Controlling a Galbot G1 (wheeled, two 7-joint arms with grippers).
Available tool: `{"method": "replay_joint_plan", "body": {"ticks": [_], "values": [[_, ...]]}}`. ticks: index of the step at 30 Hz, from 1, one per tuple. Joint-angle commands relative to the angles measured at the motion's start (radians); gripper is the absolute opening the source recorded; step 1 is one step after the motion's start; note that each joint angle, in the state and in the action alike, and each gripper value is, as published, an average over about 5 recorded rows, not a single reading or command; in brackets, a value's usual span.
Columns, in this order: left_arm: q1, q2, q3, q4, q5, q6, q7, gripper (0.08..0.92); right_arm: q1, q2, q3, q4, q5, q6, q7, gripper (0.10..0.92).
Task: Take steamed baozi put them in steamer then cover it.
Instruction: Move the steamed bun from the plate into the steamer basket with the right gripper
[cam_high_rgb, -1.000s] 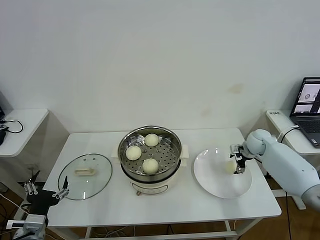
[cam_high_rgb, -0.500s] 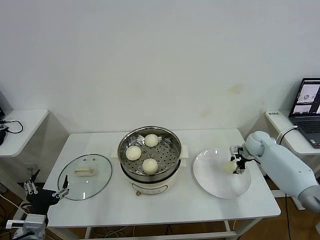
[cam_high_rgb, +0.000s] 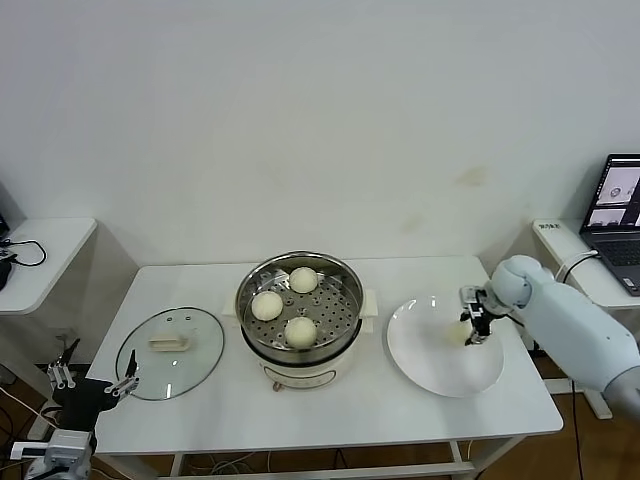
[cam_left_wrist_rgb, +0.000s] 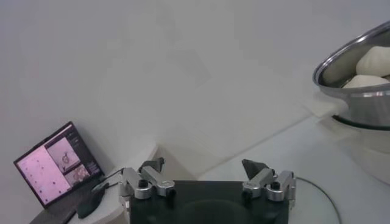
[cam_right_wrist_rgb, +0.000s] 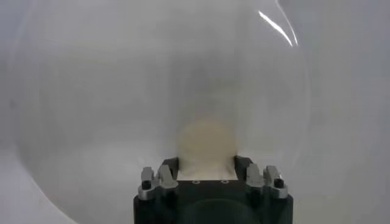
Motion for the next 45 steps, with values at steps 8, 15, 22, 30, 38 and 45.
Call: {"method": "replay_joint_plan", "body": {"ticks": [8, 15, 22, 30, 38, 45], "values": [[0.0, 0.007, -0.001, -0.012, 0.001, 0.001, 0.001, 0.823, 0.356, -0.15, -0.275, 0.264, 0.293, -0.116, -0.043, 0.585], [-0.011, 0.018, 0.011, -0.01, 0.003, 0.006, 0.002, 0.823, 0.623, -0.099, -0.468, 0.323, 0.467, -0.178, -0.003, 0.59], [-0.032, 0.025, 0.027, 0.002, 0.006, 0.012, 0.003, 0.823, 0.743, 0.035, -0.557, 0.361, 0.607, -0.271, 0.074, 0.6], [-0.045, 0.03, 0.02, 0.02, 0.003, 0.013, 0.003, 0.823, 0.736, 0.197, -0.615, 0.362, 0.719, -0.352, 0.156, 0.602], [-0.051, 0.031, 0.011, 0.031, -0.002, 0.012, 0.003, 0.823, 0.625, 0.314, -0.633, 0.317, 0.739, -0.413, 0.217, 0.61], [-0.063, 0.032, 0.011, 0.034, -0.005, 0.013, 0.003, 0.823, 0.564, 0.361, -0.642, 0.292, 0.728, -0.473, 0.261, 0.609]]}}
